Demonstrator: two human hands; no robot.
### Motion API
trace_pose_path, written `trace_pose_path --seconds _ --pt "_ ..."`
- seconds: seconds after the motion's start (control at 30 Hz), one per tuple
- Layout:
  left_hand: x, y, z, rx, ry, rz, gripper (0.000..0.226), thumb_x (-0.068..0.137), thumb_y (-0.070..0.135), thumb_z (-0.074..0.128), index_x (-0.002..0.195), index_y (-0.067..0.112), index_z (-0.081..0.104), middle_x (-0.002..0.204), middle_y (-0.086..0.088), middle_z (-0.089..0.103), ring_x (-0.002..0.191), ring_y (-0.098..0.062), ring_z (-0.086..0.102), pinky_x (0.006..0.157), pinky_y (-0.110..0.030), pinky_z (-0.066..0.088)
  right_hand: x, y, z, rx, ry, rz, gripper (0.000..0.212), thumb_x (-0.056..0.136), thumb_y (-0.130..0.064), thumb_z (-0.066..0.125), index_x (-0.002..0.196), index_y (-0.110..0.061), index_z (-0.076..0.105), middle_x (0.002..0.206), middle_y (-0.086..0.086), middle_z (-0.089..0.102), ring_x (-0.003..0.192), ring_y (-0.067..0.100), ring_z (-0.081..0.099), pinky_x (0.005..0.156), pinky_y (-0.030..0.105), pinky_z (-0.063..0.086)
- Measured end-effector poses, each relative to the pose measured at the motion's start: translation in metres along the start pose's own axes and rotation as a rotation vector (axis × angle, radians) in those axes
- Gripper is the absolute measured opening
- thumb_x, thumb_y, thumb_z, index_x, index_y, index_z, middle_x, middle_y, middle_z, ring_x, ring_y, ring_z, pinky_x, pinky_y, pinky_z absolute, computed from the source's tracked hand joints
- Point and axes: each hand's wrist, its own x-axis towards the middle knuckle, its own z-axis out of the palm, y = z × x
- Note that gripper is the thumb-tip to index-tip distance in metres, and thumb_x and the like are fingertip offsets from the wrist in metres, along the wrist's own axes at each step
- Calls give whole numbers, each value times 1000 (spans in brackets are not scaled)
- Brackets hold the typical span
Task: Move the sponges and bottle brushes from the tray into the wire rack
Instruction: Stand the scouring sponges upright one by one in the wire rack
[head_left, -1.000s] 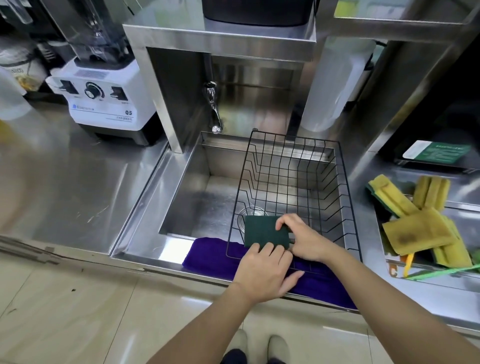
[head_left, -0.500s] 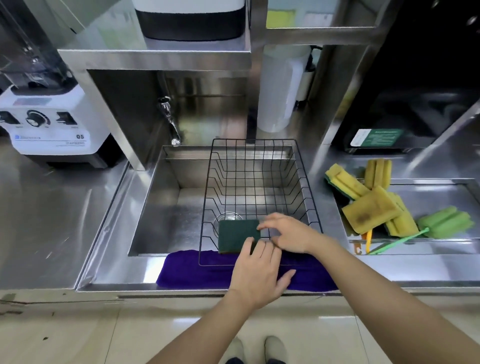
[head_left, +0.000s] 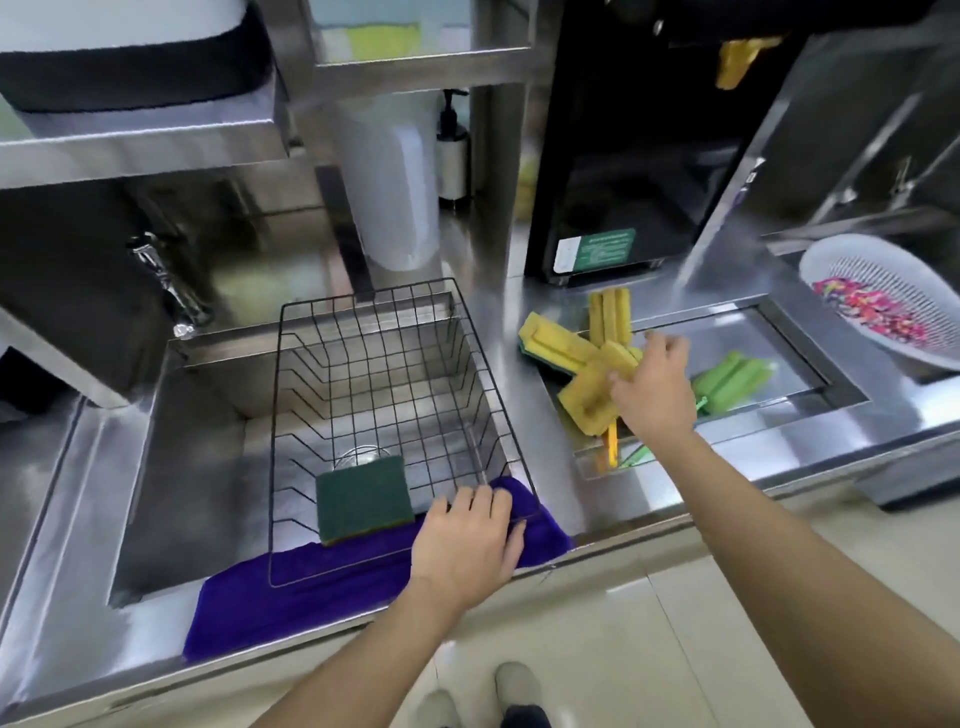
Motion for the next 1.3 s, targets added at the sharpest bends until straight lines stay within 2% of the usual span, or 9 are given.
trace_pose_path --seconds 0.23,0.4,0.53,0.7,0.9,0.97,1.13,1.23,1.3 --pt "0 2 -5 -10 24 -20 35 86 39 40 82 12 61 74 -5 61 64 -23 58 54 -31 44 19 21 5 -14 -177 202 74 85 -49 58 132 4 37 141 17 26 114 41 54 96 47 43" --pt "0 3 -4 -2 21 -30 32 84 39 42 81 12 60 72 -4 59 62 -23 56 53 -32 43 20 19 0 130 -276 207 68 76 -37 74 125 -1 44 132 16 30 104 37 55 94 40 44" --pt "0 2 -3 -7 11 -39 32 84 39 42 81 13 60 71 -4 59 61 -23 55 52 -32 42 22 9 -15 376 -358 216 51 72 -22 79 110 -13 45 82 6 47 62 23 45 46 27 35" --pt "-2 1 -1 10 0 -34 34 86 41 41 87 13 60 73 -4 60 62 -25 55 55 -33 42 23 -14 -33 814 -384 173 50 77 2 70 114 -14 40 73 7 49 47 16 43 31 19 32" --pt "-18 -19 -7 39 16 -66 37 84 44 42 92 13 61 76 -2 61 67 -24 55 64 -35 44 5 -54 -29 1059 -617 -12 47 77 24 55 101 -16 47 104 7 51 69 22 67 59 27 62" --pt "-28 -33 -11 55 18 -102 36 82 44 42 86 13 60 75 -2 61 67 -23 55 64 -35 44 -1 -67 -19 1056 -717 -87 41 78 20 56 93 -17 50 104 6 52 74 17 65 68 29 61" --pt "-52 -63 -18 78 40 -177 34 82 42 40 82 13 59 74 -3 59 67 -22 53 66 -35 45 -17 -102 22 900 -755 -121 26 83 1 62 72 -19 49 78 -1 55 48 4 61 55 29 44" --pt "-62 -74 -17 98 79 -236 31 83 41 42 79 13 56 73 -3 56 66 -22 50 64 -34 42 -22 -122 49 854 -763 -115 30 81 10 59 91 -17 53 89 -2 54 70 11 64 48 20 47" --pt "-65 -76 -16 113 96 -258 31 85 41 44 78 13 55 73 -3 54 66 -22 49 62 -33 40 -22 -132 68 862 -795 -72 40 79 14 58 108 -13 47 99 0 55 91 22 60 63 26 52"
